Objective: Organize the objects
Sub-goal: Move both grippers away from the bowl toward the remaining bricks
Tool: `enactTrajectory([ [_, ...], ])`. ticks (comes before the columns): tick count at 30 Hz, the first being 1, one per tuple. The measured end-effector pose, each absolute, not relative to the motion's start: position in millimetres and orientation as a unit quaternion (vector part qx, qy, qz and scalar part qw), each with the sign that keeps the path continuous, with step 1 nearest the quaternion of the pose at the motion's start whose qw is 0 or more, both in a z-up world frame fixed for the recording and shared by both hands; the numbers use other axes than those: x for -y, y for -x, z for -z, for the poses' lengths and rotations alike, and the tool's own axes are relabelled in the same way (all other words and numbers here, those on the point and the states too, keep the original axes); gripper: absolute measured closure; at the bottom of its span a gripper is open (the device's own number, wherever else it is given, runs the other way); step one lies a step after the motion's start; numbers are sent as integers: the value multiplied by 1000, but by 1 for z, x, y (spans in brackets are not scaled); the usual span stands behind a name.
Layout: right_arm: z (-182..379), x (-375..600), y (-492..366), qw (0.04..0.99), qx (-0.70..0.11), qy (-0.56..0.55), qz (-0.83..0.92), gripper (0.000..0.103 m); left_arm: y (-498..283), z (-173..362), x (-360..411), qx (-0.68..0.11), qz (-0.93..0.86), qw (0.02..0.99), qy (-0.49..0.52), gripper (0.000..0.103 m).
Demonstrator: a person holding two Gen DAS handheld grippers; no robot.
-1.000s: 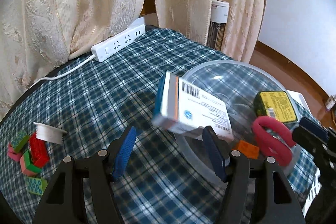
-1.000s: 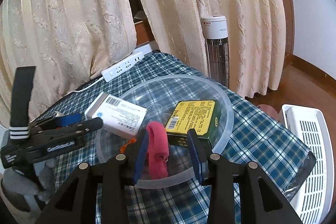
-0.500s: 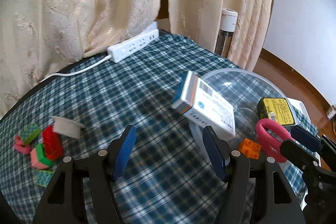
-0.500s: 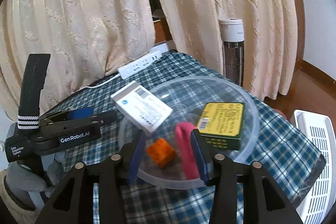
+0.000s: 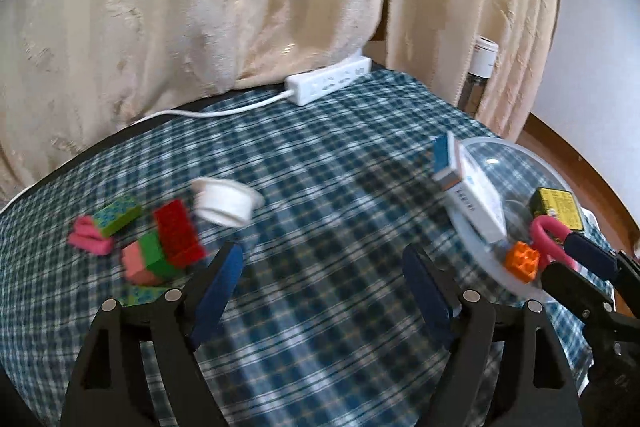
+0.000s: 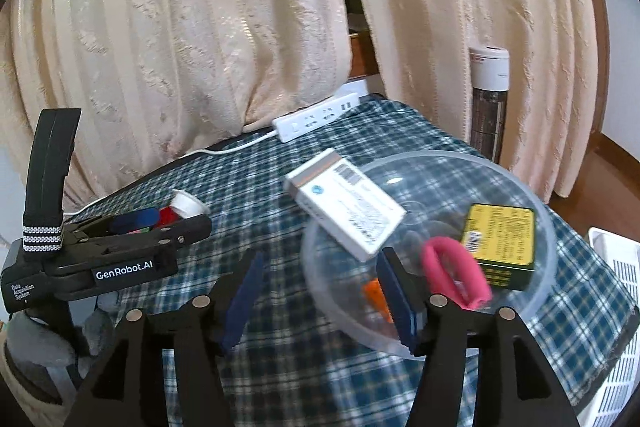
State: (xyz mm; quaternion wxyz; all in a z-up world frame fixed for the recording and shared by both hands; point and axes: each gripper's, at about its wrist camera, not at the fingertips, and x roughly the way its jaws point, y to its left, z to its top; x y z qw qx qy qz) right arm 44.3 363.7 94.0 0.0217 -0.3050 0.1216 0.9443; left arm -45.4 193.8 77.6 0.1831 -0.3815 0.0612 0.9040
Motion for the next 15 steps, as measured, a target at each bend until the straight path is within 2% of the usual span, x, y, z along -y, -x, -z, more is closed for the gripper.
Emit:
enactTrajectory([
  [9, -97, -334, -32, 2, -114, 312, -943, 29, 51, -74, -146, -38, -908, 152, 390, 20],
  [15, -96, -318, -24, -7, -109, 324, -940, 27, 55, -66, -119, -23, -907, 135, 399, 19],
])
